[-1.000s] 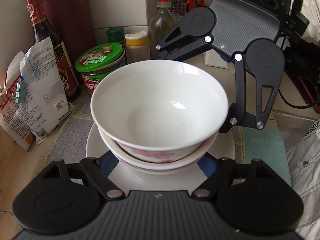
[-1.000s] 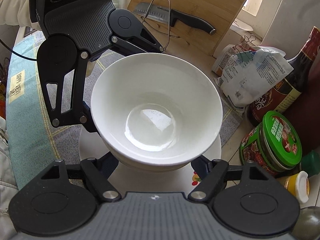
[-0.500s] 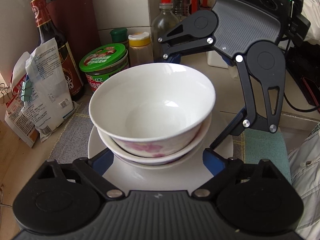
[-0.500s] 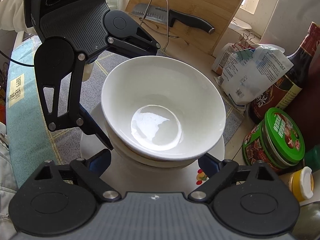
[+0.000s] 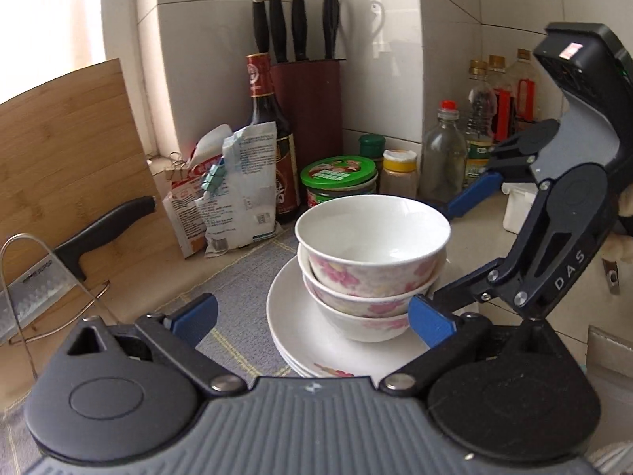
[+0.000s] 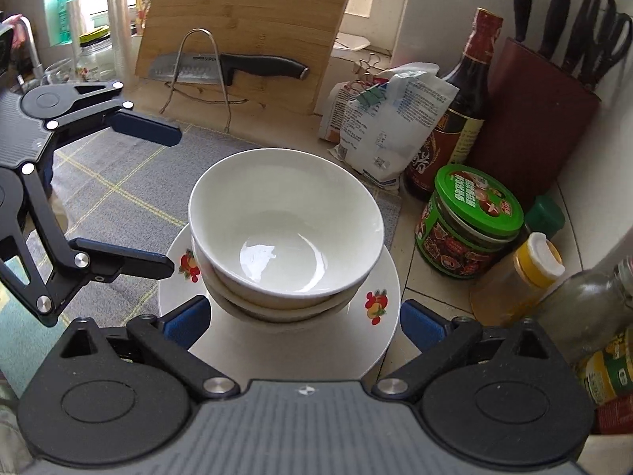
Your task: Organize plates and bowls
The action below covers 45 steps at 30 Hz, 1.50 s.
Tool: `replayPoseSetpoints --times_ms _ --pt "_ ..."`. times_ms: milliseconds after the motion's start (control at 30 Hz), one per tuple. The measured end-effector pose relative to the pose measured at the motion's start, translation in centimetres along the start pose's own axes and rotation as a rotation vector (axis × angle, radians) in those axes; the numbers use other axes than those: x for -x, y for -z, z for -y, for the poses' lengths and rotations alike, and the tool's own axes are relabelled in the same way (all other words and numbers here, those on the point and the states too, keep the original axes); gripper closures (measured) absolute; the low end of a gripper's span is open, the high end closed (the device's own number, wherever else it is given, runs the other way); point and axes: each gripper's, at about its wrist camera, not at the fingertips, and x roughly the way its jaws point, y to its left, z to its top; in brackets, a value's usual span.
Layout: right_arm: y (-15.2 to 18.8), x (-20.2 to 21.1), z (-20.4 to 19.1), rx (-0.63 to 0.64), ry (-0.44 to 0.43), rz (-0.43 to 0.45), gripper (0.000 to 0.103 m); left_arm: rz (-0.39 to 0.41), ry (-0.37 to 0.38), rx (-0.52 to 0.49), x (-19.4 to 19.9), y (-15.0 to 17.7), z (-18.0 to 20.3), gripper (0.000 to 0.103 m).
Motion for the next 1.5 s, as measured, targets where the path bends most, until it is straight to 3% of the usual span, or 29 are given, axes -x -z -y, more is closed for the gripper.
replayPoseSetpoints --times_ms 100,233,467,800,1500 --pt "0.2 1.1 -1.4 -0.165 0.076 -0.010 0.000 -0.032 -0.077 0.081 2.1 0.1 -0.2 0.001" --pt "0.9 2.8 -4.1 -0.355 0.217 -0.038 0.000 -0.085 -0.109 0.162 5.1 0.2 -0.4 0.001" --pt "2.1 6.4 -9.1 -0.494 0.340 -0.032 0.000 -0.089 -0.152 0.170 10.0 0.6 0.3 0.001" --pt "2.6 10.9 -12.8 -0.547 0.403 0.046 0.000 -0.070 -0.163 0.175 13.4 0.5 0.8 0.001" --pt "2.3 12.0 -13.4 -0.552 0.417 0.079 0.000 -0.072 -0.172 0.173 13.7 0.0 1.1 0.001"
